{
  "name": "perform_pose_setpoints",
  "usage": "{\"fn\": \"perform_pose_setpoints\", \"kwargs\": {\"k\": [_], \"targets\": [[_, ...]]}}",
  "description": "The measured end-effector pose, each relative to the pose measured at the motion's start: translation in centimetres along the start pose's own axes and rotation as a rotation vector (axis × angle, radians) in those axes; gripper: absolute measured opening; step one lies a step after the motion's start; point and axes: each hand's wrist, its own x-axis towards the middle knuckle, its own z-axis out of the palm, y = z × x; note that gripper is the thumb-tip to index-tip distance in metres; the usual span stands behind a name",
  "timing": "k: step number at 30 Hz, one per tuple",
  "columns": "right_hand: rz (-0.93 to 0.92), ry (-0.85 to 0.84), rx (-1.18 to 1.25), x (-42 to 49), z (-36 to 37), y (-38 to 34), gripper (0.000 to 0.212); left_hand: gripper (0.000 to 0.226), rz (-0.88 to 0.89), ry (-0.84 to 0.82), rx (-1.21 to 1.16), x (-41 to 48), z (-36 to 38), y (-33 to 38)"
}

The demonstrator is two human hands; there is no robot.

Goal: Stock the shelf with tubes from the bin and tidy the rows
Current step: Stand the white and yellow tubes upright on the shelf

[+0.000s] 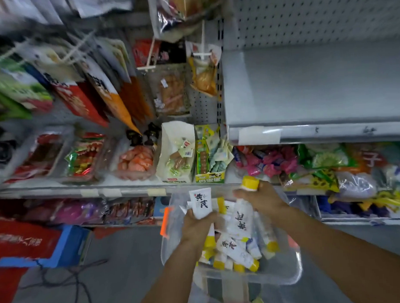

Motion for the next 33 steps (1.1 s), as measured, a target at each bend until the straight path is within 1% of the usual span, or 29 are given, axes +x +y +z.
{"fn": "perform_pose_setpoints", "kwargs": {"k": [1,4,7,9,11,13,15,17,18,20,22,24,28,30,33], "targets": [[0.010,0.029,0.100,-0.8,-0.1,-1.3,0.028,0.022,0.003,-0.001,-0.025,-0.6,-0.4,0.9],[0.068,0.077,0.383,-3.2,-0.3,-5.1,0.022,0.025,-0.005,-0.021,-0.110,-2.0,-1.8,3.6],[0.053,0.008,0.630,-5.2,-0.3,-8.1,0.013,0.039,0.041,-0.016,-0.184,-3.4,-2.3,6.8],[0.014,-0.049,0.690,-6.5,-0.6,-9.7,0.010,0.042,0.108,-0.014,-0.232,-4.2,-2.4,9.2],[-0.039,-0.110,0.667,-7.7,-1.4,-10.9,0.019,0.042,0.198,-0.018,-0.249,-5.2,-2.6,12.0],[-0.096,-0.190,0.536,-9.1,-2.6,-12.2,0.027,0.044,0.319,-0.007,-0.197,-6.4,-2.9,15.0],[-0.162,-0.297,0.271,-10.6,-3.8,-13.6,0.028,0.042,0.425,0.008,-0.124,-8.3,-3.2,18.0],[-0.241,-0.363,-0.019,-12.1,-4.6,-15.3,0.030,0.041,0.514,-0.015,-0.054,-10.3,-3.3,20.6],[-0.279,-0.374,-0.126,-12.8,-4.8,-16.1,0.029,0.040,0.560,-0.045,-0.006,-11.4,-3.2,21.9],[-0.365,-0.360,-0.256,-13.9,-5.1,-17.9,0.027,0.038,0.648,-0.103,0.087,-13.3,-2.8,24.0],[-0.426,-0.335,-0.272,-14.9,-5.7,-19.4,0.029,0.034,0.712,-0.128,0.122,-15.0,-2.2,25.8],[-0.466,-0.316,-0.230,-15.7,-6.8,-20.6,0.028,0.032,0.774,-0.118,0.115,-16.5,-1.7,27.5],[-0.575,-0.229,-0.140,-17.1,-9.7,-23.2,0.029,0.049,0.855,-0.075,0.081,-18.3,-0.6,30.5],[-0.642,-0.170,-0.073,-17.9,-11.4,-24.6,0.029,0.053,0.872,-0.084,0.068,-19.2,0.2,31.5],[-0.743,-0.056,0.035,-18.7,-14.0,-26.8,0.029,0.040,0.882,-0.161,0.016,-20.2,2.0,32.7]]}}
